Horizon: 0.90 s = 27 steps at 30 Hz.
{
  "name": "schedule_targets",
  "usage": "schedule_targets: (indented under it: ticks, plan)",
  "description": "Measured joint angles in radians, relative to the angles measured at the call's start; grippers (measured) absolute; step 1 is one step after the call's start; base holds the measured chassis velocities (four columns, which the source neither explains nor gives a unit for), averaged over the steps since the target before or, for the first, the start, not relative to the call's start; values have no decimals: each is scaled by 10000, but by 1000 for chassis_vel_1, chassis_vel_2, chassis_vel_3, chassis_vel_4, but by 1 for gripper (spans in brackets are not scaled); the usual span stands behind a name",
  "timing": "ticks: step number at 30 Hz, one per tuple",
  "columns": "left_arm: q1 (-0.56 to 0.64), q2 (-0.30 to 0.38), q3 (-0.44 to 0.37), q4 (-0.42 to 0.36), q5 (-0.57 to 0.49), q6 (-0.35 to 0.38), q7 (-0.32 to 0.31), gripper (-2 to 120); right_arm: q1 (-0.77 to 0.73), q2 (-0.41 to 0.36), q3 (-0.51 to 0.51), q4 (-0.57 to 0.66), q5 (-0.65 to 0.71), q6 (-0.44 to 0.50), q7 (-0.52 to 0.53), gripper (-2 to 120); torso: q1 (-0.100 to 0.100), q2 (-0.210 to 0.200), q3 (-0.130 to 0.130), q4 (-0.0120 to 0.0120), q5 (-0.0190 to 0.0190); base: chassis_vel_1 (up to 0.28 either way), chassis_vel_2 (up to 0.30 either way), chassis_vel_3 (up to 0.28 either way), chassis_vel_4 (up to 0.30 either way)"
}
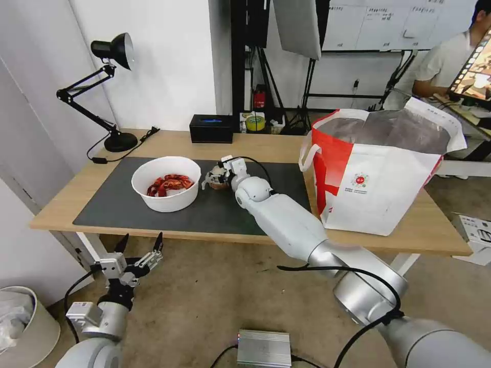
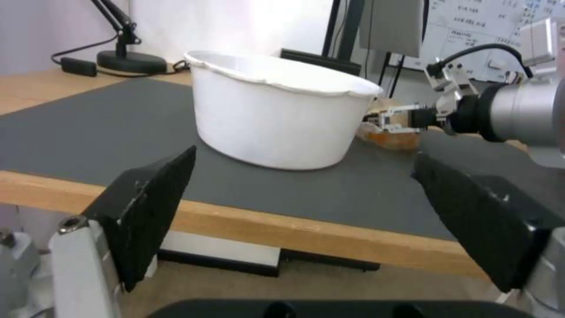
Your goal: Pick up the trash from the table and place it into the takeout bag.
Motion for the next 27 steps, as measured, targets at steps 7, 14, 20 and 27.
schedule_targets:
  ticks: [7,14,20,27]
  plan:
    - [-12,0,1,90,3,-1,13,100,-220,1,46,-95,-105,97,-37,99,0,0,-1,-1,0,0,0,0,0]
    - [-87,-34,105,155,32,-5,14,100,-291,-1,54,-26,-116,125,-25,82,-1,0,-2,0,1,0,0,0,0]
    - [-3,-34,-14,22,27,-8,11,100,-426,-16,100,193,-92,118,11,58,-1,0,-1,1,0,0,0,0,0]
    - [66,-30,-107,-152,-106,3,-41,100,-611,-178,100,538,-53,94,146,32,0,0,0,0,0,0,0,0,0]
